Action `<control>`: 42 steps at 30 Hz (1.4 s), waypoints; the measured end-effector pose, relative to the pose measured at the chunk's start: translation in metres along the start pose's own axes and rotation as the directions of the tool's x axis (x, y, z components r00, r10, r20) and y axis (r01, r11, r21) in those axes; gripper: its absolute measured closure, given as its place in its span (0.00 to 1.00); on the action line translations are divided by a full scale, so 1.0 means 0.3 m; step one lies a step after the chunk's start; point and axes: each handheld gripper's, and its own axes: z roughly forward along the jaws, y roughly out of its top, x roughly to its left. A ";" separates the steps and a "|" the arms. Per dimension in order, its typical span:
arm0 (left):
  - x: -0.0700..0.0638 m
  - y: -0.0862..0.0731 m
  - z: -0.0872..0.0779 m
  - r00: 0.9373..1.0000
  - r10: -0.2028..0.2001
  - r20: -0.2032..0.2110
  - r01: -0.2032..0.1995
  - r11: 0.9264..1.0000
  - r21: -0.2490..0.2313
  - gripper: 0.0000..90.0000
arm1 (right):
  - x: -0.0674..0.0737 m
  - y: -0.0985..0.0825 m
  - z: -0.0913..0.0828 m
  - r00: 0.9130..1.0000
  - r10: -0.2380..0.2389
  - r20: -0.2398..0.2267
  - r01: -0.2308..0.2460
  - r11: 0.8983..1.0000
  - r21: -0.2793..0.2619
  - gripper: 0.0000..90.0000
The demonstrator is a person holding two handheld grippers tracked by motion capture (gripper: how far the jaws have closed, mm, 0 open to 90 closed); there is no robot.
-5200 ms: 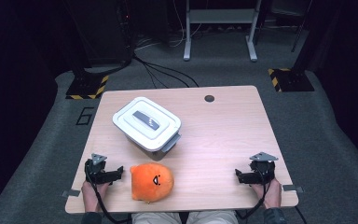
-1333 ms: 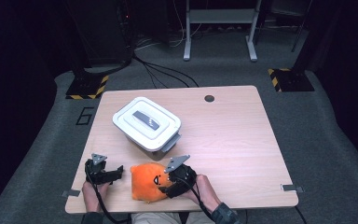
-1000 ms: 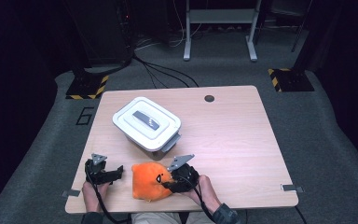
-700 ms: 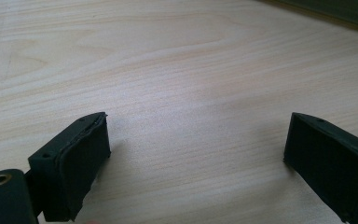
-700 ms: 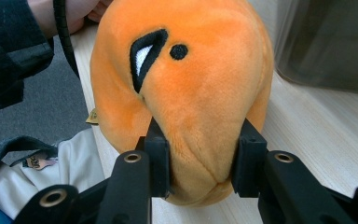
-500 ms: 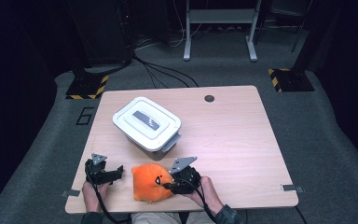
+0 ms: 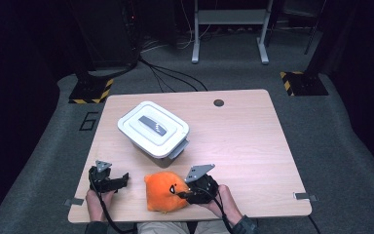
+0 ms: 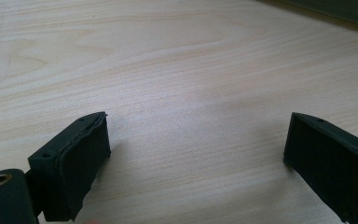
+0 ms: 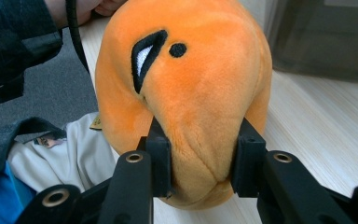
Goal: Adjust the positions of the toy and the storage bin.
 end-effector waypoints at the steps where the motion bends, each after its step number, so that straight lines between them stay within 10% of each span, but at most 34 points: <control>1: 0.000 0.000 0.000 1.000 0.000 0.000 0.000 1.000 0.000 0.07 | -0.002 -0.004 -0.006 1.000 -0.001 0.004 0.001 1.000 -0.001 0.73; 22: -0.001 0.000 0.000 1.000 -0.004 0.002 0.004 1.000 0.002 0.07 | -0.042 -0.079 -0.127 0.995 0.065 0.078 -0.064 0.998 -0.020 0.73; 42: -0.001 0.000 -0.001 1.000 -0.003 0.002 0.003 1.000 0.003 0.07 | -0.110 -0.150 -0.240 0.972 0.146 0.183 -0.137 0.989 -0.061 0.72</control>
